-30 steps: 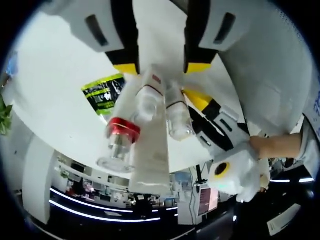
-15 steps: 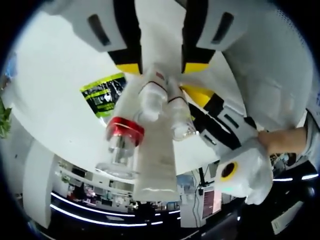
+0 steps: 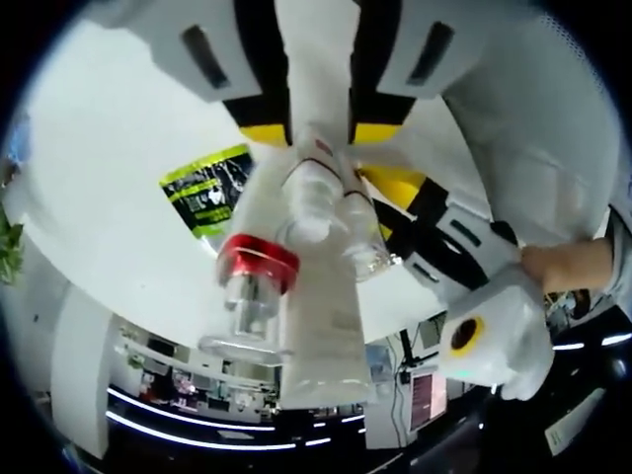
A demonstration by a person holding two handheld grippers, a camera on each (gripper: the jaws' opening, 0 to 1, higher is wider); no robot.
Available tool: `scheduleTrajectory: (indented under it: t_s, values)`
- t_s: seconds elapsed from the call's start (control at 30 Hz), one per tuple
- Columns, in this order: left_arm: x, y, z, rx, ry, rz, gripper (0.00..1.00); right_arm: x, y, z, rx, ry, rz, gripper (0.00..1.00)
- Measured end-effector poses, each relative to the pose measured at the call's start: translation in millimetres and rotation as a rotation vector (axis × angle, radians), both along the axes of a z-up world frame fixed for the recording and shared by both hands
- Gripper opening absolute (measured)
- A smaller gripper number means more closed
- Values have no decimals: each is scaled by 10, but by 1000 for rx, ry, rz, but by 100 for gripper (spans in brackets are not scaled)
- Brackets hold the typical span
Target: Arrange the skincare products in the storage area until every visible bottle or jar stands upright without overlapping.
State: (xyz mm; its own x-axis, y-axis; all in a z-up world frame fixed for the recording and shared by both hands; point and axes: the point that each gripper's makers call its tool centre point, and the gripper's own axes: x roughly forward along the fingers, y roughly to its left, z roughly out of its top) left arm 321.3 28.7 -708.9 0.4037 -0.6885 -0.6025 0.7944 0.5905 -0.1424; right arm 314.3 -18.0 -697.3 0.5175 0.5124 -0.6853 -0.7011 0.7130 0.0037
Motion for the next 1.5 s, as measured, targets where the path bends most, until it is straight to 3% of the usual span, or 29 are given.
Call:
scheduleTrajectory:
  t_s: [0.43,1.5]
  values:
    - [-1,-16,-13,-1,3,11,10,55,-14,8,-1,-11,-20,12]
    - [-28,-21,-34,14,-6,10,9,36,-43,-29,-12,-7,-22,10]
